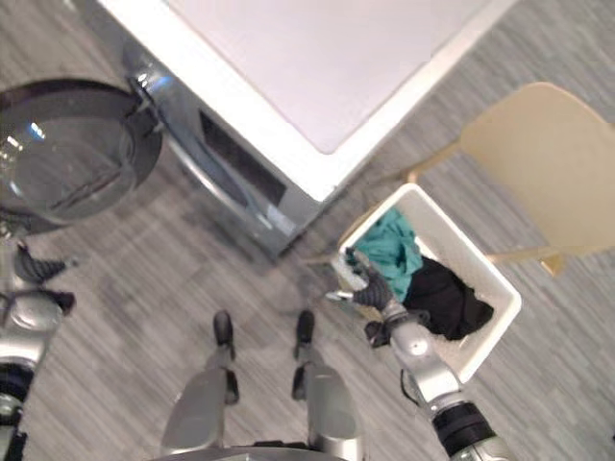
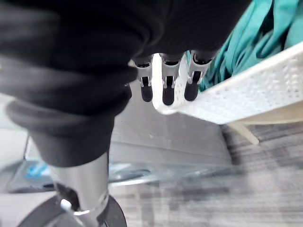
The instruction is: Grab the laundry basket,head to the washer,open it,put in the laundry and shut it.
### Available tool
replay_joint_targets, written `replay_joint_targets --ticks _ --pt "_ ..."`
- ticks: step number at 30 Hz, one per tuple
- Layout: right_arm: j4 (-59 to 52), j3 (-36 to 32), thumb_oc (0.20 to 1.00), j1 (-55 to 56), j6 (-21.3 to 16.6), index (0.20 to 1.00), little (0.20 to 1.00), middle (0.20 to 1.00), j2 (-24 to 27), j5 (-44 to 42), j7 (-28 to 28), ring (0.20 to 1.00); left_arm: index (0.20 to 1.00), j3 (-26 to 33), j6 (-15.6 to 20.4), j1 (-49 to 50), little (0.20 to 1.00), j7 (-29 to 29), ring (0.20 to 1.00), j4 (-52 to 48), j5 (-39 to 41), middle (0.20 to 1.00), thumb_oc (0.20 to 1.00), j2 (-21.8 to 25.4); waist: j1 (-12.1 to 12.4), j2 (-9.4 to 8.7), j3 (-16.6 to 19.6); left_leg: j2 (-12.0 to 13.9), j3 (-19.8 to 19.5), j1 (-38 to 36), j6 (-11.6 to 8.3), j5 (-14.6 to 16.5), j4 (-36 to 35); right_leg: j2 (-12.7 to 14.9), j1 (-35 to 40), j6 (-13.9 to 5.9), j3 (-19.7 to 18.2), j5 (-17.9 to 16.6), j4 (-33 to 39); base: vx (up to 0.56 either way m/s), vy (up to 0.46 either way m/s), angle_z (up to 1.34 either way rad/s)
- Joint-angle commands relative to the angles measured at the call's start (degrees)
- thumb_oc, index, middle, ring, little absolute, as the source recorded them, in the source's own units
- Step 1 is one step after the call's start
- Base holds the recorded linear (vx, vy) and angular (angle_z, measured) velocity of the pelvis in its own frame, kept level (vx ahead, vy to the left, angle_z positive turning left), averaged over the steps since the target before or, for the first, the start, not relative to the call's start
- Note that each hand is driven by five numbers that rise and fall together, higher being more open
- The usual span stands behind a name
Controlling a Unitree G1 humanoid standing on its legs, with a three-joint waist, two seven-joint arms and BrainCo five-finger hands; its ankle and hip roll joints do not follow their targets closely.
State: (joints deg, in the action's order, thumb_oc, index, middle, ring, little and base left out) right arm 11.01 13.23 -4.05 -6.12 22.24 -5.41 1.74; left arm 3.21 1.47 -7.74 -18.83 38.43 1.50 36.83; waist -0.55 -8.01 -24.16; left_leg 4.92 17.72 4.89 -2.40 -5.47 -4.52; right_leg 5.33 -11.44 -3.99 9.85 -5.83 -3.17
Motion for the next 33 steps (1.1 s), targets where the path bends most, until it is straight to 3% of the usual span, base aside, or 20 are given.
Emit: replay_joint_targets --ticks 1,2,3,4,6,8,10,12,13,14,16,17,21,22,28,33 --pt "-2.42 -0.63 1.0 2.16 -0.81 1.0 1.0 1.0 3.63 2.64 1.96 1.0 1.0 -0.44 1.37 1.09 1.0 0.1 1.0 3.05 0.89 1.0 1.0 -1.18 -0.09 1.3 6.15 -2.18 0.09 1.49 1.54 7.33 5.03 4.59 -0.95 -4.9 6.83 5.78 -8.52 0.17 -0.043 -0.84" --pt "-3.86 -0.96 1.0 1.81 -0.25 1.0 1.0 1.0 4.62 5.15 1.48 1.0 1.0 0.22 1.14 5.33 1.0 1.74 1.0 2.88 2.32 1.0 1.0 -4.97 0.95 2.21 7.73 -1.04 2.57 -1.19 0.85 8.47 4.78 6.24 0.63 -5.05 13.2 7.28 -10.29 0.15 -0.04 -0.88" --pt "-3.88 -0.96 1.0 1.82 -0.24 1.0 1.0 1.0 4.63 5.15 1.48 1.0 1.0 0.23 1.13 5.35 1.0 1.74 1.0 2.86 2.32 1.0 1.0 -4.98 0.93 2.22 7.73 -1.04 2.56 -1.21 0.84 8.47 4.77 6.23 0.65 -5.05 13.21 7.29 -10.29 0.17 -0.074 -1.27" --pt "-4.61 -1.05 1.0 1.4 0.04 1.0 1.0 1.0 5.34 6.66 1.07 1.0 1.0 0.21 0.94 6.95 1.0 2.6 1.0 3.73 2.07 1.0 1.0 -6.15 1.25 2.48 8.52 -0.61 4.12 -2.29 0.71 8.49 4.67 6.78 1.38 -4.68 15.64 7.29 -10.15 0.12 -0.171 -1.23" --pt "-5.61 -1.41 1.0 1.47 -0.21 1.0 1.0 1.0 6.25 8.55 1.0 1.0 1.0 -0.84 0.66 8.11 1.0 4.33 1.0 6.85 2.2 1.0 1.0 -8.8 0.86 2.97 9.85 0.07 5.04 -3.54 0.36 8.72 5.2 6.29 1.92 -4.39 15.89 7.68 -9.32 0.13 -0.198 -0.71" --pt "-6.54 -2.05 1.0 2.46 -0.71 1.0 1.0 1.0 7.5 11.56 1.32 1.0 1.0 -2.21 0.71 9.61 1.0 5.5 1.0 8.48 0.9 1.0 1.0 -11.13 0.08 2.71 11.05 0.58 5.42 -3.84 -0.38 9.52 7.3 4.16 4.85 -3.69 13.19 8.88 -4.42 0.1 -0.256 -0.51" --pt "-6.89 -2.04 1.0 2.75 -0.41 1.0 1.0 1.0 10.23 16.25 2.47 1.0 1.0 -4.83 0.53 10.56 1.0 7.49 1.0 9.22 0.13 1.0 1.0 -14.12 -0.42 3.05 11.66 4.09 6.38 -2.5 -2.64 9.6 15.14 2.07 8.4 -2.17 11.96 9.28 -0.1 0.07 -0.321 -0.26" --pt "-6.78 -1.57 1.0 2.44 -0.16 1.0 1.0 1.0 11.08 17.18 2.39 1.0 1.0 -5.75 0.59 10.8 1.0 8.17 1.0 10.01 -0.11 1.0 1.0 -15.02 -0.49 3.28 11.66 5.23 6.0 -2.28 -3.07 9.19 17.72 1.43 9.23 -1.51 11.26 9.59 0.44 0.04 -0.115 -0.32" --pt "-6.01 -0.03 1.0 1.03 -0.03 1.0 1.0 1.0 12.85 19.47 2.82 1.0 1.0 -7.91 1.03 10.92 1.0 8.73 1.0 10.47 -0.21 1.0 1.0 -16.58 -0.07 3.57 11.21 5.13 1.82 -1.11 -3.62 7.89 21.26 0.37 10.53 -0.45 9.07 10.43 1.37 0.03 -0.08 -0.44" --pt "-5.42 0.98 1.0 0.22 0.2 1.0 1.0 1.0 13.68 20.8 2.84 1.0 1.0 -9.14 1.27 11.27 1.0 9.29 1.0 10.45 -0.27 1.0 1.0 -17.14 0.31 3.75 11.06 4.14 -1.63 -0.38 -3.35 8.69 21.06 -0.05 10.91 -0.23 7.9 10.73 2.0 -0.03 -0.067 -0.45" --pt "-4.7 1.53 1.0 -0.36 0.22 1.0 1.0 1.0 13.97 21.7 2.97 1.0 1.0 -9.96 1.37 11.39 1.0 9.74 1.0 10.37 -0.46 1.0 1.0 -17.7 0.26 3.61 11.01 2.9 -3.1 0.74 -2.39 8.33 19.87 0.44 10.51 -0.03 7.91 9.93 2.21 -0.04 0.013 -0.75" --pt "-3.44 2.66 1.0 -1.36 0.16 1.0 1.0 1.0 14.32 22.78 3.23 1.0 1.0 -10.99 1.56 11.53 1.0 10.13 1.0 11.2 -0.9 1.0 1.0 -18.09 0.45 3.72 11.05 1.65 -5.69 1.29 -2.22 9.07 17.97 0.35 10.65 -0.27 6.54 10.12 2.19 0.07 0.062 -0.77" --pt "0.83 5.38 1.0 -4.66 0.28 1.0 1.0 1.0 14.84 23.85 4.57 1.0 1.0 -13.93 2.02 11.53 1.0 10.78 1.0 11.53 -1.52 1.0 1.0 -18.48 1.81 4.92 10.55 -0.85 -13.96 5.43 -3.02 5.15 11.84 -0.26 10.43 -0.66 3.49 10.38 1.22 0.07 0.094 -0.38" --pt "1.44 5.68 1.0 -5.24 0.28 1.0 1.0 1.0 14.94 24.36 4.72 1.0 1.0 -14.02 2.09 11.95 1.0 10.93 1.0 11.46 -1.57 1.0 1.0 -18.43 1.94 5.41 10.73 -0.91 -15.02 5.1 -2.83 5.35 10.5 -0.62 10.15 -0.93 2.7 10.74 0.76 0.1 0.167 -0.43" --pt "5.91 9.4 1.0 -9.68 1.32 1.0 1.0 1.0 14.2 27.47 5.7 1.0 1.0 -14.85 2.66 10.76 1.0 10.6 1.0 13.73 -2.51 1.0 1.0 -17.79 2.25 5.98 10.55 -2.3 -13.24 3.86 -1.05 6.05 9.56 1.1 8.09 -2.25 -0.55 10.62 -1.6 0.06 0.203 -0.5" --pt "10.68 14.51 1.0 -18.67 2.36 1.0 1.0 1.0 12.94 30.27 7.84 1.0 1.0 -15.8 3.54 7.3 1.0 9.26 1.0 13.39 -1.8 1.0 1.0 -15.93 3.43 6.01 7.51 -3.37 -11.3 7.63 0.18 5.94 9.89 2.63 1.25 -3.14 -2.77 8.39 -3.72 -0.13 0.13 -0.21"
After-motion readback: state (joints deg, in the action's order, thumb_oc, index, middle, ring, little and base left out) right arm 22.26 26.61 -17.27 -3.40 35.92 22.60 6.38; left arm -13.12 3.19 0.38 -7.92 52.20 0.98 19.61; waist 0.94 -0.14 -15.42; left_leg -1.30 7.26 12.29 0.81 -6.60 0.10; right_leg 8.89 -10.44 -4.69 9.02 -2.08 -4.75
